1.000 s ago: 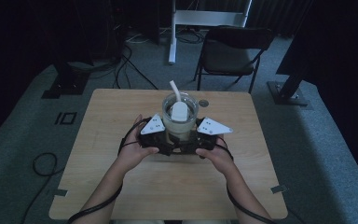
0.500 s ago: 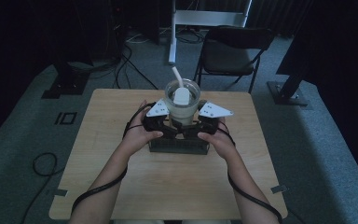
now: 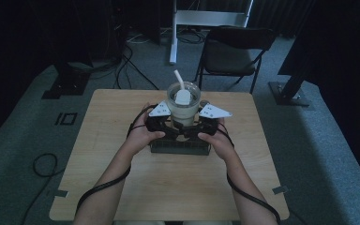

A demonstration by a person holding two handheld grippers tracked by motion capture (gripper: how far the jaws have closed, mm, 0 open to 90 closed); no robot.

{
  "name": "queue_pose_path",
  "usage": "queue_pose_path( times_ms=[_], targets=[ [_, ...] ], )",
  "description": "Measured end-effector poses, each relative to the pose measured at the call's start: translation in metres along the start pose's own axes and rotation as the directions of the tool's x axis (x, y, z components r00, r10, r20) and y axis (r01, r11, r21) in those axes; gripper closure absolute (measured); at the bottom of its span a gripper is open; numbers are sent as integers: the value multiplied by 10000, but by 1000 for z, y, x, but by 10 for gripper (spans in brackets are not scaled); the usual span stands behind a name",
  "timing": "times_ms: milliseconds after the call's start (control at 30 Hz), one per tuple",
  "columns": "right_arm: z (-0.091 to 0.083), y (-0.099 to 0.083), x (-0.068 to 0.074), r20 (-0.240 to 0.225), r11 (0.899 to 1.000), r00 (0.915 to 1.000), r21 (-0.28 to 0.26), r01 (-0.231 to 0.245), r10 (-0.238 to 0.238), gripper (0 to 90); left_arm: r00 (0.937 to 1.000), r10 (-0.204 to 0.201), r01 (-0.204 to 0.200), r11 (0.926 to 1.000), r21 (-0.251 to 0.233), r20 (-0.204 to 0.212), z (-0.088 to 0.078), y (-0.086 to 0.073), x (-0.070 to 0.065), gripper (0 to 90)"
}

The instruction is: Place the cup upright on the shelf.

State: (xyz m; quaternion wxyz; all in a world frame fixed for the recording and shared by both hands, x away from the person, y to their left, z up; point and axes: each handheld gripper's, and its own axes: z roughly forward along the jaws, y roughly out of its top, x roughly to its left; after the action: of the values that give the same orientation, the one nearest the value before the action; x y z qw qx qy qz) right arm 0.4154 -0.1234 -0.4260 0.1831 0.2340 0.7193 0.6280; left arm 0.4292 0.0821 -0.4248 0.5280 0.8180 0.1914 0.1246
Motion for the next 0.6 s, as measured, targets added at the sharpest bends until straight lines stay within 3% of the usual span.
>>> queue_pose_path(
  times_ms=[133,300,600],
  targets=[
    [1,1,-1,-19,10000,10000,55,67,-67,94,9998,176,-175,9998,122,-111,0,1,1,115],
    [5,2,-5,36,9999,10000,140,-48,47,94,10000,-37,39,9998,200,-89,3,2,6,115],
    [10,-11,-9,108,9991,9999,414,-131,126,94,9999,-55,62,9989,455,-156,12,-12,8,115]
  ],
)
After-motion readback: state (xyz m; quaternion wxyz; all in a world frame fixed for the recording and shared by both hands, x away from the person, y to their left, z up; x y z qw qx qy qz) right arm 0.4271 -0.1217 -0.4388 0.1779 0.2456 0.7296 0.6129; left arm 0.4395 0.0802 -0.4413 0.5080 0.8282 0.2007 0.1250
